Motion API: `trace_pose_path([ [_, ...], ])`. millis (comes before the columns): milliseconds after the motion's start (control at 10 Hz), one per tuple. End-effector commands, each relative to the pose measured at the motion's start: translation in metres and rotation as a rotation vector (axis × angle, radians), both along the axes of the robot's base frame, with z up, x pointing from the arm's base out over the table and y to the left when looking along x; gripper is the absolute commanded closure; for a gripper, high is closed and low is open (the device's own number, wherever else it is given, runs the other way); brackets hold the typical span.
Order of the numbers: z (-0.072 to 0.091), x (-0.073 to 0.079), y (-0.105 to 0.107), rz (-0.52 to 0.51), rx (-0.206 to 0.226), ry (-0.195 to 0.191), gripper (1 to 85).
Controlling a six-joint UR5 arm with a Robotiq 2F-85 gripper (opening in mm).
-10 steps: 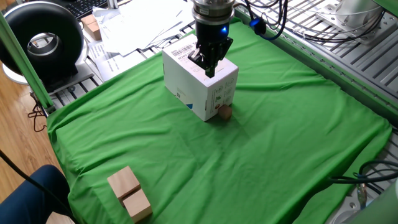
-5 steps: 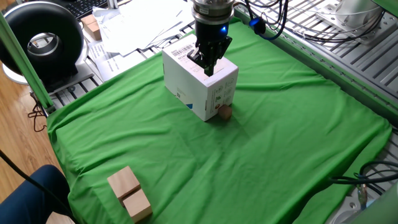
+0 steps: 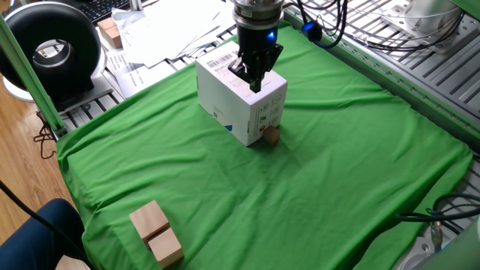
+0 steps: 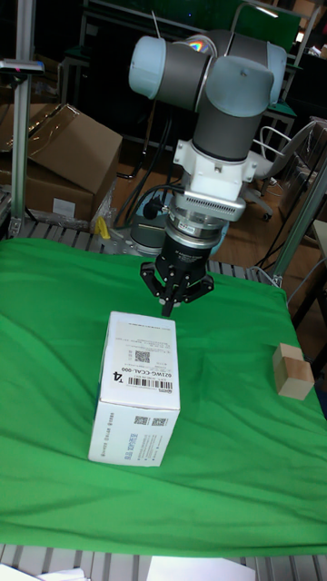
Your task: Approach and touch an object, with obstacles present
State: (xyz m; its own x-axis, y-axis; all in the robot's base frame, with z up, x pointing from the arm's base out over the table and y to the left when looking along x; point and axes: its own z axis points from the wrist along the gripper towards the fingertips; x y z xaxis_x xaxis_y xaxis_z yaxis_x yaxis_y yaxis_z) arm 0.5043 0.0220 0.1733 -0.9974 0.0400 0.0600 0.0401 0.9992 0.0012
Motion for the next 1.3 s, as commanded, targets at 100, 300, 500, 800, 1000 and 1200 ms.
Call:
trace_pose_path([
  [100,0.002,-0.004,0.006,-0.041,0.024,0.017,83.3],
  [300,0.002,-0.005,0.016,-0.033,0.061,0.019,83.3],
  [500,0.002,-0.005,0.020,-0.049,0.077,0.020,83.3],
  [800,-0.026,-0.005,0.043,-0.081,0.088,-0.017,83.3],
  [1000,-0.035,-0.012,0.055,-0.101,0.086,-0.019,83.3],
  [1200,-0.042,-0.011,0.064,-0.117,0.084,-0.032,83.3],
])
